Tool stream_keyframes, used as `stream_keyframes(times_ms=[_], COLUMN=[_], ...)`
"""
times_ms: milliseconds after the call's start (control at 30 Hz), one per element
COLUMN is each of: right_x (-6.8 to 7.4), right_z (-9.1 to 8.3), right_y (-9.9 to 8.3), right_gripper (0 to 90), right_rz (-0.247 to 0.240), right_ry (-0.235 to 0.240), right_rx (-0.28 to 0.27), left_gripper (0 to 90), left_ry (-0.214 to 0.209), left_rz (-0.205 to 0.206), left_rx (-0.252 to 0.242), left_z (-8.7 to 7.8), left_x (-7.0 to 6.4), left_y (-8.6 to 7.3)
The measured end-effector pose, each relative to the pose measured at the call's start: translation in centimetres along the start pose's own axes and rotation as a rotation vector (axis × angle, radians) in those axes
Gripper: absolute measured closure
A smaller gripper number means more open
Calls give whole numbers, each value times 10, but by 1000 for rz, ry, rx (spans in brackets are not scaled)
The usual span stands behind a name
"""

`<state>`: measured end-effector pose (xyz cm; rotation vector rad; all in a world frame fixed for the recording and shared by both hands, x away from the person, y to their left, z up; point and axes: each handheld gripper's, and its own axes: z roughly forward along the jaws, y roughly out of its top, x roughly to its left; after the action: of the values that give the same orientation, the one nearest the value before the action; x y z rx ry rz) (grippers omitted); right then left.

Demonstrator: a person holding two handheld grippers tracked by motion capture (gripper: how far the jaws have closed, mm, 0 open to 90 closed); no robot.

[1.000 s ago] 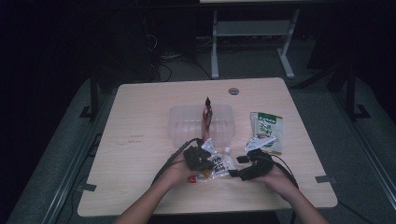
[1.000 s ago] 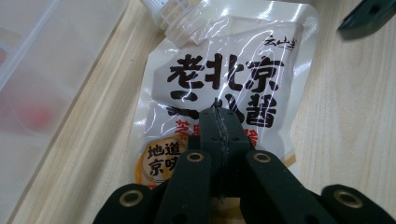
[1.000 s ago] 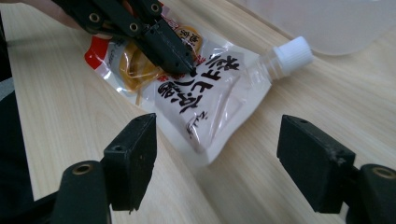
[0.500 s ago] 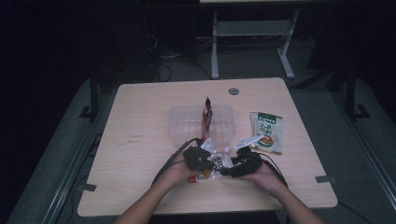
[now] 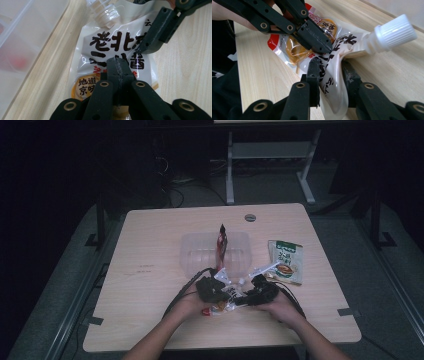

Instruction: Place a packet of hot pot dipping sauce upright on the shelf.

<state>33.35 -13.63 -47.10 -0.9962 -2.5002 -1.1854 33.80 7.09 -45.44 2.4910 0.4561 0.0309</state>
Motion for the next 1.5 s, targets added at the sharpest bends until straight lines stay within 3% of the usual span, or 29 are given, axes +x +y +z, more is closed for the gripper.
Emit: stream_keyframes(times_ms=[133, 300, 467, 533, 600, 800, 900, 1233, 1500], right_x=[-2, -1, -2, -2, -1, 4, 5, 14, 21], right_z=[0, -1, -2, -4, -8, -14, -16, -26, -43], right_y=[5, 5, 5, 5, 5, 6, 7, 14, 19], right_gripper=[767, 854, 882, 883, 885, 885, 885, 889, 893], right_rz=[-15, -8, -9, -13, -19, -40, -32, -83, -96], right_ry=[14, 26, 39, 49, 66, 95, 110, 129, 171], right_rx=[24, 11, -8, -20, -43, -80, -97, -151, -235], left_gripper=[900, 900, 899, 889, 857, 868, 880, 897, 897], left_ry=[-6, -11, -4, -6, -10, -7, -18, -42, -12], left_rz=[4, -2, 2, 10, -12, -14, -11, -11, -22], left_rx=[-2, -7, -26, -24, -44, -49, -45, -74, -75], left_z=[-1, -3, -5, -12, -17, -35, -36, -40, -52], left_x=[2, 3, 2, 3, 4, 7, 6, 4, 10], left_y=[-1, -2, -3, -2, -3, -13, -15, -13, -17])
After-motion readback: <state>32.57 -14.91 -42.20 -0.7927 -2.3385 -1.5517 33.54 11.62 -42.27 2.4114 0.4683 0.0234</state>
